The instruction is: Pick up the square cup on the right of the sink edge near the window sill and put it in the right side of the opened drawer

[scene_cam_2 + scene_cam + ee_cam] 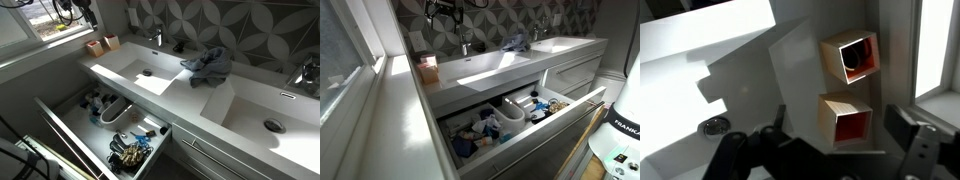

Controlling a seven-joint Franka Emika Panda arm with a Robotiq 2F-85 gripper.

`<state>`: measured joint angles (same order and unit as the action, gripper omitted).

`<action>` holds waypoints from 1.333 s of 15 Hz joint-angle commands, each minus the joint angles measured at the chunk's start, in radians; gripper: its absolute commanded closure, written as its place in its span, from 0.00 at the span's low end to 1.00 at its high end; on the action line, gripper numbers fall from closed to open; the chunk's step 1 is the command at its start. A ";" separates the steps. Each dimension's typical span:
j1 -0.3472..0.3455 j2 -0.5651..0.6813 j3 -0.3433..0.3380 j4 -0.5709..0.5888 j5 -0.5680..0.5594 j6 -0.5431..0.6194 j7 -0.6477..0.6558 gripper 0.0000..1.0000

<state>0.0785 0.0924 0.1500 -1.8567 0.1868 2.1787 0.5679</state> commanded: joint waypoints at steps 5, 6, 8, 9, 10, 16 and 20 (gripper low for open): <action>0.019 0.017 -0.021 0.018 0.010 0.013 -0.025 0.00; 0.019 0.042 -0.023 0.039 0.004 0.017 -0.032 0.00; 0.018 0.076 -0.027 0.066 0.003 0.030 -0.062 0.00; 0.019 0.095 -0.032 0.080 -0.006 0.043 -0.064 0.00; 0.017 0.120 -0.036 0.101 -0.001 0.045 -0.077 0.00; 0.019 0.272 -0.051 0.237 0.024 0.068 -0.131 0.00; 0.029 0.370 -0.054 0.330 0.016 0.060 -0.140 0.00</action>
<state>0.0844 0.3771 0.1122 -1.6283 0.1904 2.2466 0.4448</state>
